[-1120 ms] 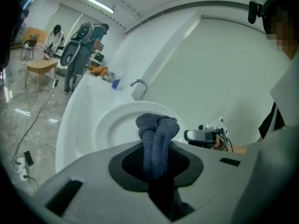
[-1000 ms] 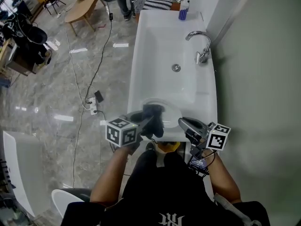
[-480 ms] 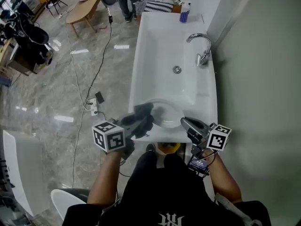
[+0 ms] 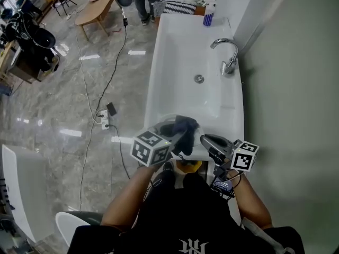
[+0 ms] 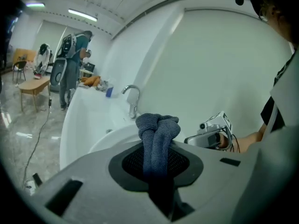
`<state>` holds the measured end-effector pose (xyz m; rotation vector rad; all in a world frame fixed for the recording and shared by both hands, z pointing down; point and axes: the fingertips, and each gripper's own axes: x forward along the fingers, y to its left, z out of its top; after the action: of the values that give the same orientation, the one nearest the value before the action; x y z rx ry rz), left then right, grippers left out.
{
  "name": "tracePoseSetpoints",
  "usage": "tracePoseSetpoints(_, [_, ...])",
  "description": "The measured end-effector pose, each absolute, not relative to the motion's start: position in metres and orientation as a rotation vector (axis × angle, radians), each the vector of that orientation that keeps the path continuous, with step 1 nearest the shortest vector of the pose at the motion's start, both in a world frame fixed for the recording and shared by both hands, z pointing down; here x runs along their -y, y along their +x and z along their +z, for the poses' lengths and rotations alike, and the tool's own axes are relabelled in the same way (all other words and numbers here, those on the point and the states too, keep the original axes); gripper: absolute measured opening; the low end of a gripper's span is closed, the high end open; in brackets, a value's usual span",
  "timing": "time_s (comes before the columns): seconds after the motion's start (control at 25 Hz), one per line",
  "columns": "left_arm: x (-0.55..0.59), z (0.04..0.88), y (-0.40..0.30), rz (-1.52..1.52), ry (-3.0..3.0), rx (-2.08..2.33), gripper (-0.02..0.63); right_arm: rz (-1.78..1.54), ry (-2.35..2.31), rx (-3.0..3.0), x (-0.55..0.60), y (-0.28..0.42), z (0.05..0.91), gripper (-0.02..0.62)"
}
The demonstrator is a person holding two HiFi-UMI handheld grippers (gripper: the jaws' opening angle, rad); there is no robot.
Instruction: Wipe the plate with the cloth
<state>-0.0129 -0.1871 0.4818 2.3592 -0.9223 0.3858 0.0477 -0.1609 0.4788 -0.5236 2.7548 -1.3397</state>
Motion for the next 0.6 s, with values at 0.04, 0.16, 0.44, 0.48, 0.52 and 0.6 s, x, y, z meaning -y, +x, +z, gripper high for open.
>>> tracePoseSetpoints(0.04, [0.188,0.485,-0.019,0.405,2.353,0.945,0.063,-1.343,-0.518,-2.752,0.16,0.048,0.479,0.012])
tracePoseSetpoints(0.16, [0.192,0.494,-0.044,0.459,2.326,1.025,0.063,-1.352,-0.501,-2.743,0.159,0.047,0.479,0.012])
tracePoseSetpoints(0.44, [0.195,0.51,-0.113,0.479,2.201,1.186,0.063,-1.361,-0.464,-2.723,0.159,0.045,0.474,0.012])
tracePoseSetpoints(0.48, [0.195,0.512,-0.123,0.482,2.181,1.207,0.063,-1.362,-0.47,-2.723,0.16,0.046,0.475,0.012])
tracePoseSetpoints(0.52, [0.194,0.515,-0.133,0.48,2.161,1.227,0.063,-1.364,-0.479,-2.724,0.161,0.047,0.476,0.012])
tracePoseSetpoints(0.6, [0.19,0.509,-0.144,0.422,2.139,1.241,0.063,-1.373,-0.512,-2.724,0.163,0.05,0.481,0.011])
